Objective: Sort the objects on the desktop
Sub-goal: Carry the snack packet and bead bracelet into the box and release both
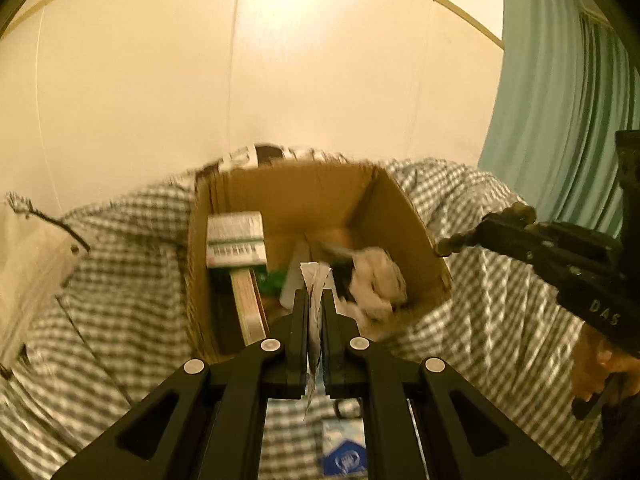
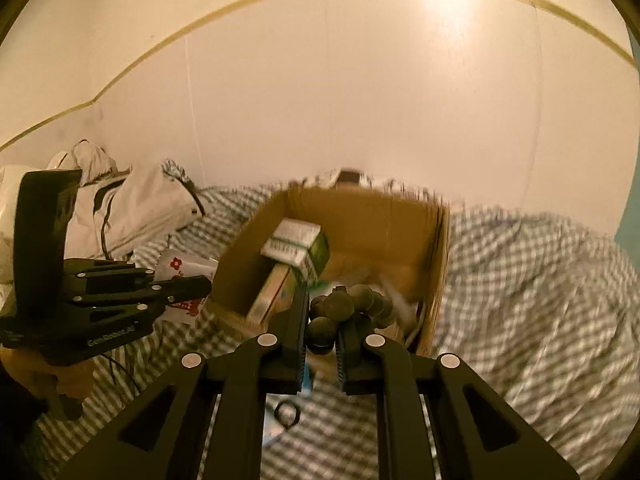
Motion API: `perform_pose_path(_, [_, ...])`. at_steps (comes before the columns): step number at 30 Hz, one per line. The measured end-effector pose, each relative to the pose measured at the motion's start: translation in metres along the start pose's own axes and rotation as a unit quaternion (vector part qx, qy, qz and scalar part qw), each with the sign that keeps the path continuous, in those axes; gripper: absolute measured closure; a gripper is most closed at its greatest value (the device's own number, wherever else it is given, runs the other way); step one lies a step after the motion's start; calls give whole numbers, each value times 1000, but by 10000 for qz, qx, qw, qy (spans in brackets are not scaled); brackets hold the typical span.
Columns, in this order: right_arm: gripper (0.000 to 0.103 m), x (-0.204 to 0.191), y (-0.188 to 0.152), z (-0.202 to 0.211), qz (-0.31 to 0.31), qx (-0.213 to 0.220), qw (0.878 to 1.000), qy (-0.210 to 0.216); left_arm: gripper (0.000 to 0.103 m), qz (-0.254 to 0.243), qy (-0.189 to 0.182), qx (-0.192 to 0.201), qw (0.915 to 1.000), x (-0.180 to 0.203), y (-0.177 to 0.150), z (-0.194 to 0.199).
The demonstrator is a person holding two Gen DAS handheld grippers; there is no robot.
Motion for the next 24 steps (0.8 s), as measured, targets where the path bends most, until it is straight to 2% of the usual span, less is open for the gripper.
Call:
perform_pose_path(4, [92, 4, 24, -3, -16, 114, 9999, 55, 97, 71, 33, 87, 9999, -9, 19, -4])
perform_pose_path(10, [92, 18, 49, -29, -158, -12, 9997, 168, 97, 197, 81, 3, 9998, -20, 36, -25])
perform_pose_path(15, [92, 28, 65, -67, -149, -397, 9988, 238, 97, 247, -25, -169, 9995, -23, 47, -51])
perform_pose_path(18, [92, 35, 70, -89, -186, -673, 9972, 253, 97, 177, 40, -320, 9993, -24, 48, -70])
perform_pose_path(22, [92, 49, 65, -120, -394, -1107, 9928, 241, 97, 239, -33, -454, 9987, -24, 47, -92])
perform_pose_path(24, [92, 54, 57, -136, -363, -1325, 9905, 43, 97, 275, -88, -515, 9983, -23, 48, -103])
Point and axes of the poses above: each gripper's, at about its wrist camera, not at the fingertips, and z roughly against the way its jaws point, x to its right, y to its top, the point moved 3 cm from there along -z, roughly the way its jaws point, and after that the axes turned 5 degrees about -z, right-handed, at the moved point
